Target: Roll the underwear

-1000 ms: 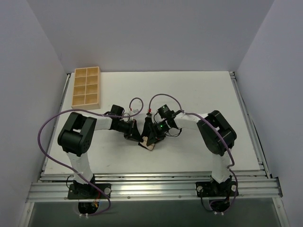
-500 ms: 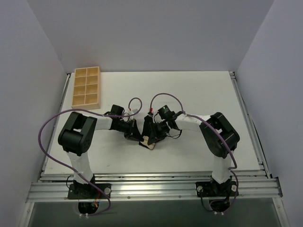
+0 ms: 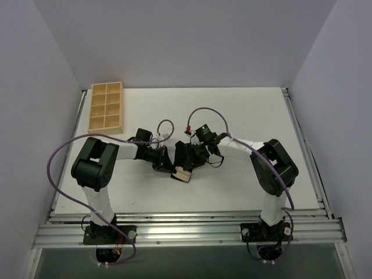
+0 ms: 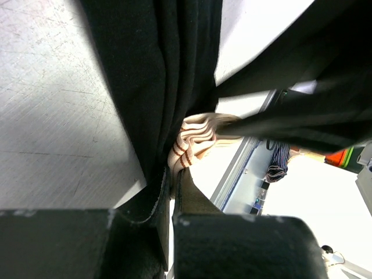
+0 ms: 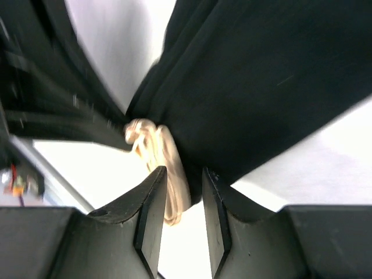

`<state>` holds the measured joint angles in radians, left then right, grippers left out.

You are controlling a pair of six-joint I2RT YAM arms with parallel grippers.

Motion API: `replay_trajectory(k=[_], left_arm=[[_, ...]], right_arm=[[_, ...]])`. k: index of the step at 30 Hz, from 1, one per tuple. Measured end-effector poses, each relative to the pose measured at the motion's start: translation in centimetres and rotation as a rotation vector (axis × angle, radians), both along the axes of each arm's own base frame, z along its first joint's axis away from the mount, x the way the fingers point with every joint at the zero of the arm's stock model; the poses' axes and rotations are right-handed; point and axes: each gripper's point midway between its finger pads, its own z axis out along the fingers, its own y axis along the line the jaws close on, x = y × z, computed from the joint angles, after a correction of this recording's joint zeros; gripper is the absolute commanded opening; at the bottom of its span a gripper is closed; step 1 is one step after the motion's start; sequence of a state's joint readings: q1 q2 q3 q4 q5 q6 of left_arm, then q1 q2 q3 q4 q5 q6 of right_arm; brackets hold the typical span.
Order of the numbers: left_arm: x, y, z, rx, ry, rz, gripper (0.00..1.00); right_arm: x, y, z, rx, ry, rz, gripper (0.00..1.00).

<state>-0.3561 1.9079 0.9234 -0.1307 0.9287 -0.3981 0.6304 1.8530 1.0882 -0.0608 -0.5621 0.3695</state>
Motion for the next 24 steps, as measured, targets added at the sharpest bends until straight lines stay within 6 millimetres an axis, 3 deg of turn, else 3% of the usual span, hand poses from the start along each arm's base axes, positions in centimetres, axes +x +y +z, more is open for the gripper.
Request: replay_trajectory(k=[5, 10, 16, 19, 24], left_arm=[[0.0, 0.0, 0.0, 0.000, -0.008, -0.008, 0.02], [0.0, 0.1, 0.0, 0.002, -0.007, -0.011, 0.02], [0.0, 0.1, 0.0, 0.002, 0.000, -0.013, 0.02], [0.1, 0.1, 0.0, 0.007, 0.006, -0.011, 0.02], [0.1, 0.3, -0.1, 0.023, 0.023, 0.001, 0.02]], right_arm=[[3.4, -0.9, 1.2, -0.031, -0.081, -0.109, 0.30], [4.8, -1.4, 1.6, -0.060, -0.116, -0.161, 0.24], [7.3, 0.2, 3.6, -0.036, -0.202, -0.181, 0.18], [7.5, 0.3, 2.8, -0.078, -0.218, -0.207, 0.15], [7.2, -1.2, -0.5, -0.219, -0.196, -0.264, 0.13]])
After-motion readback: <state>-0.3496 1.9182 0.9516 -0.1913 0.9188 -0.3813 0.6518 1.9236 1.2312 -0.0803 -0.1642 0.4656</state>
